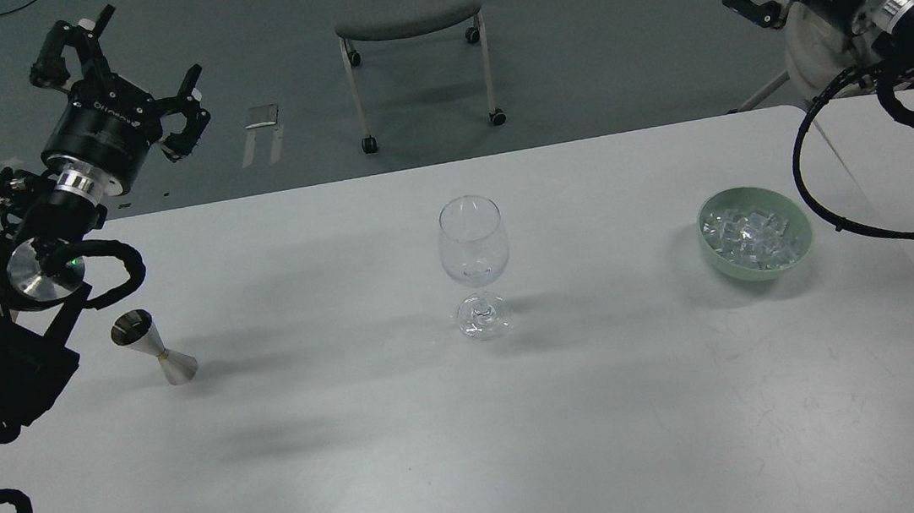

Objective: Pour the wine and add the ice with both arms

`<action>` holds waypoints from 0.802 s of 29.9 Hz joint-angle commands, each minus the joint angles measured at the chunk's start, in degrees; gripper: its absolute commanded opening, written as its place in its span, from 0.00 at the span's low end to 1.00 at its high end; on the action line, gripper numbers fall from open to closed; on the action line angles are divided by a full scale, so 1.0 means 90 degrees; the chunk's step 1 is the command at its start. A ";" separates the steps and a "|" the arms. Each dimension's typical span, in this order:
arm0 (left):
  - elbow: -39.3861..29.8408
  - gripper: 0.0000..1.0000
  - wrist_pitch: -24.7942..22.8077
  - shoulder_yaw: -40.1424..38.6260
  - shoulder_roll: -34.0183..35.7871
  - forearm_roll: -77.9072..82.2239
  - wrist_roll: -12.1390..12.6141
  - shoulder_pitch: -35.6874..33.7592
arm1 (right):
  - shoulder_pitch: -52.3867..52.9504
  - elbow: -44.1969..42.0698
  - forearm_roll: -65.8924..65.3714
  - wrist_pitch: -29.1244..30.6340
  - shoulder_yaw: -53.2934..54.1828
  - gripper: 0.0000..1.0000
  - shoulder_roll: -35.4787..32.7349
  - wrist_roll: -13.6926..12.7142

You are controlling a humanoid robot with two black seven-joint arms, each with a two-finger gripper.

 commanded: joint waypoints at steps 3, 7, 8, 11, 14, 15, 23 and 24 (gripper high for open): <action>-0.0007 0.98 0.0000 0.0046 -0.0002 0.0029 -0.0069 0.0039 | -0.0001 0.0014 0.0001 0.0002 0.0009 1.00 0.0004 0.0000; -0.0007 0.98 0.0000 -0.0032 -0.0002 0.0019 -0.0020 0.0029 | -0.0001 0.0034 0.0021 0.0002 0.0009 1.00 0.0013 0.0000; -0.0007 0.98 0.0000 -0.0032 -0.0002 0.0019 -0.0010 0.0029 | 0.0009 0.0044 0.0021 0.0002 0.0009 1.00 0.0023 0.0000; 0.0013 0.98 0.0006 -0.0003 -0.0011 0.0029 0.0009 0.0009 | 0.0019 0.0054 0.0021 0.0002 0.0019 1.00 0.0023 0.0000; 0.0013 0.98 0.0084 -0.0012 -0.0011 0.0019 0.0009 0.0019 | 0.0028 0.0063 0.0021 0.0002 0.0019 1.00 0.0023 0.0000; 0.0013 0.98 0.0094 -0.0022 -0.0002 0.0019 0.0009 0.0019 | 0.0028 0.0063 0.0021 0.0002 0.0019 1.00 0.0023 0.0000; 0.0003 0.98 0.0221 -0.0051 0.0008 0.0000 -0.0020 0.0009 | 0.0009 0.0063 0.0021 0.0002 0.0019 1.00 0.0023 0.0000; 0.0003 0.98 0.0221 -0.0051 -0.0001 0.0009 -0.0020 0.0009 | -0.0001 0.0063 0.0021 0.0002 0.0019 1.00 0.0023 0.0000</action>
